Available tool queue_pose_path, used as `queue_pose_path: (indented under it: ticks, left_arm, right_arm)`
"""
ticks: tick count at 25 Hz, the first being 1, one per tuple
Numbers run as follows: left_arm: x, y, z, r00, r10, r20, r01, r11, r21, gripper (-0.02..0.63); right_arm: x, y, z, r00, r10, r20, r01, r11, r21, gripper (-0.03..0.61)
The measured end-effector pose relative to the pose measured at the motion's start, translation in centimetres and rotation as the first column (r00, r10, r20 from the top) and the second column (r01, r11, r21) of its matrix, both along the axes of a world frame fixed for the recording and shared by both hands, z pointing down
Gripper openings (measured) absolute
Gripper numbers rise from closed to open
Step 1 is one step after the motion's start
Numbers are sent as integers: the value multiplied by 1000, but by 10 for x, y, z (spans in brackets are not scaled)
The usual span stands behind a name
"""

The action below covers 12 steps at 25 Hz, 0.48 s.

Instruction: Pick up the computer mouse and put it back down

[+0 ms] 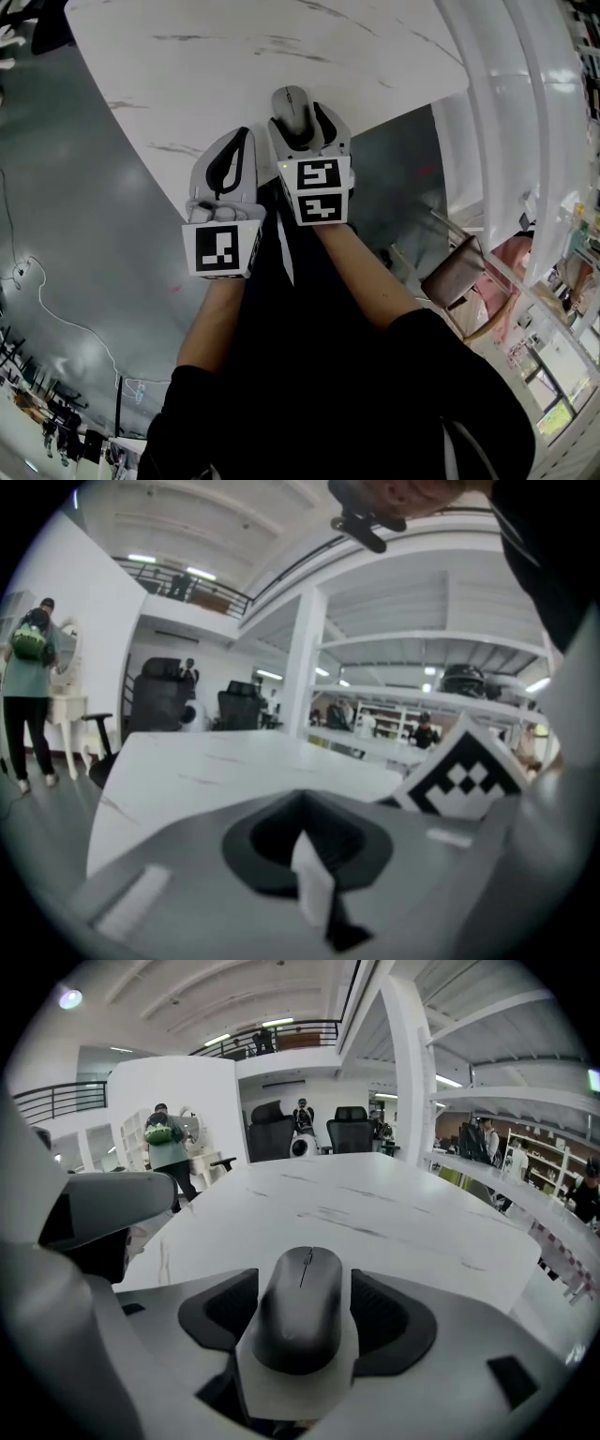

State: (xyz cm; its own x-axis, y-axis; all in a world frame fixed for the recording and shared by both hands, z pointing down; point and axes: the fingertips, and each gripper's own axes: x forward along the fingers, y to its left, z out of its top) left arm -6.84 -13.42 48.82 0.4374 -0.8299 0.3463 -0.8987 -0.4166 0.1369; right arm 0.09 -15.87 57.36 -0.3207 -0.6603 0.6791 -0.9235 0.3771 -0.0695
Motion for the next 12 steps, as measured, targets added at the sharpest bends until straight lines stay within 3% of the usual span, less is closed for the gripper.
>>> queue_pose_path:
  ticks: [12]
  left_arm:
    - [5,-4,10,1000,15,14,-15,1000,-28,6]
  right_arm:
    - [-5,-4,18,998,32,-53,-38,993,-112,262]
